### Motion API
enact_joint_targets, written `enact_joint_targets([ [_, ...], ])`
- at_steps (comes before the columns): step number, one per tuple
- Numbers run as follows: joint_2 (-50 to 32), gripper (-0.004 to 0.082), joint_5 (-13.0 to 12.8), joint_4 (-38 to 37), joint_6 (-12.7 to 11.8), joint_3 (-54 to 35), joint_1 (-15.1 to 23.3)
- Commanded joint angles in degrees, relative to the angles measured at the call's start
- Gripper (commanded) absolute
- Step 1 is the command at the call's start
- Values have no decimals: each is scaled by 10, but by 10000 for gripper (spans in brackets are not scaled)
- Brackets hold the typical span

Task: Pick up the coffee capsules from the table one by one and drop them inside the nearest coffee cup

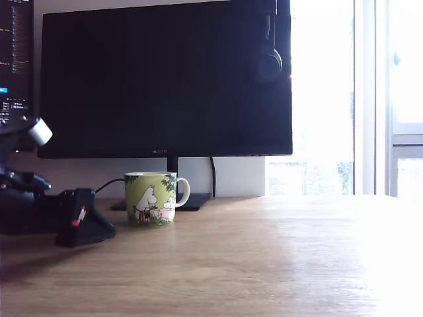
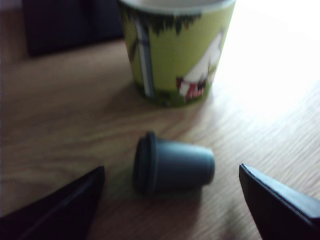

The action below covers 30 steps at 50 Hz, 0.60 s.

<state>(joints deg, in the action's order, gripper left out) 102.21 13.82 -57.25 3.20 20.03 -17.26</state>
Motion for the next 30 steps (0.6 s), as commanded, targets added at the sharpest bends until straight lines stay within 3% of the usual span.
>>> enact_joint_targets([
  [1, 7, 780, 0, -3, 3, 4, -2],
  [10, 7, 775, 0, 1, 4, 8, -2],
  [13, 7, 732, 1, 9, 4, 12, -2],
  [16, 7, 641, 1, 17, 4, 16, -2],
  [24, 7, 234, 12, 32, 15, 26, -2],
  [26, 7, 189, 12, 32, 16, 28, -2],
  [30, 7, 182, 12, 33, 18, 29, -2],
])
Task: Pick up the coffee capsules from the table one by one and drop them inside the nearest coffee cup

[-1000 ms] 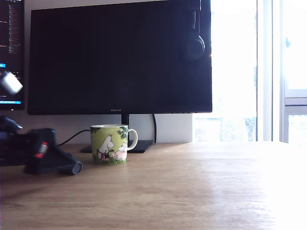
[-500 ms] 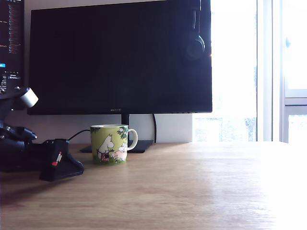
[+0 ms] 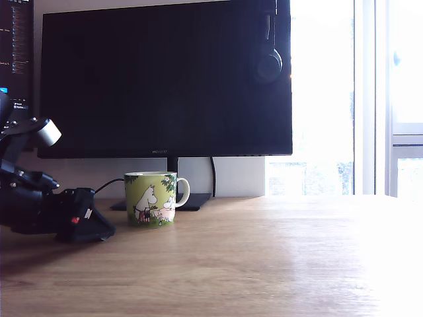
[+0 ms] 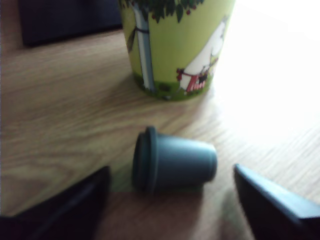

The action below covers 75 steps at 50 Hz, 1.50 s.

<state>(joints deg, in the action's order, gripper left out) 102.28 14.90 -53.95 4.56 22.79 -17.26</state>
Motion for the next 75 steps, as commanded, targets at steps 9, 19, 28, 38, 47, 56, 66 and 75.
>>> enact_joint_targets([
  [9, 6, 177, 1, -1, 4, 1, -2],
  [19, 6, 178, 1, 0, 4, 1, -2],
  [28, -18, 178, 2, 30, 4, 1, -2],
  [38, -104, 178, 13, 79, 5, 1, -2],
  [47, -181, 178, 14, 99, 5, 1, -2],
  [56, -219, 178, 13, 111, 5, 2, -2],
  [66, -225, 178, 13, 124, 4, 7, -2],
  [75, -225, 178, 17, 229, 3, 61, -2],
])
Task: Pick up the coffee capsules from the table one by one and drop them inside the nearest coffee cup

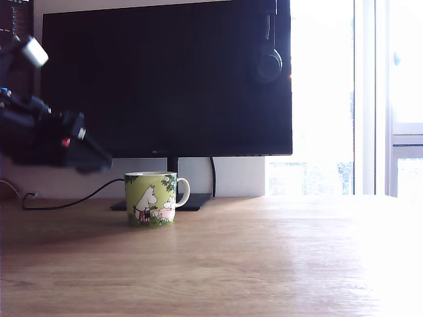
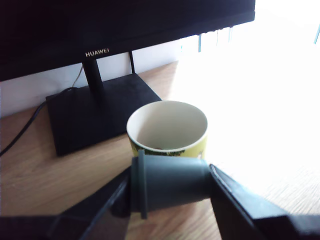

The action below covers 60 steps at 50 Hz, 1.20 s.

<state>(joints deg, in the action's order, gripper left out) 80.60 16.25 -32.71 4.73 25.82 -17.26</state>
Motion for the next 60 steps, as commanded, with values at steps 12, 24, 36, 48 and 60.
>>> enact_joint_targets([
  [12, -7, 178, 9, 175, 3, 142, -15],
  [24, 29, 178, 6, 301, 4, 245, -26],
  [36, 110, 178, 6, 385, 4, 345, -28],
  [48, 185, 178, 4, 483, 20, 446, -32],
  [60, 218, 178, -9, 548, 29, 508, -36],
])
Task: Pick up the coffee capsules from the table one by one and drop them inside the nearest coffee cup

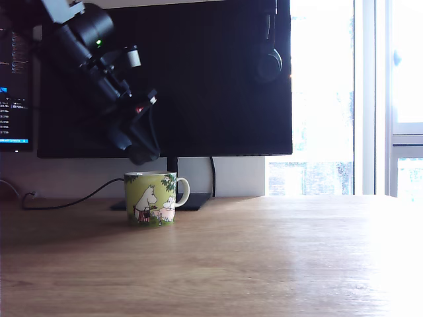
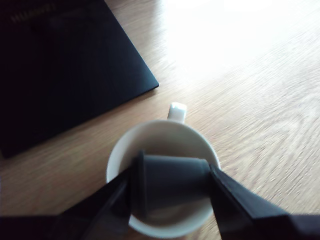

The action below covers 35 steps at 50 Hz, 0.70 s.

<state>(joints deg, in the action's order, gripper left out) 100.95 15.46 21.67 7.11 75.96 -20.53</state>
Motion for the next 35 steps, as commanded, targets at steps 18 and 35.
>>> enact_joint_targets([
  [18, 15, 178, -4, 12, 5, 9, -3],
  [35, 15, 178, -5, 9, 6, 9, -3],
])
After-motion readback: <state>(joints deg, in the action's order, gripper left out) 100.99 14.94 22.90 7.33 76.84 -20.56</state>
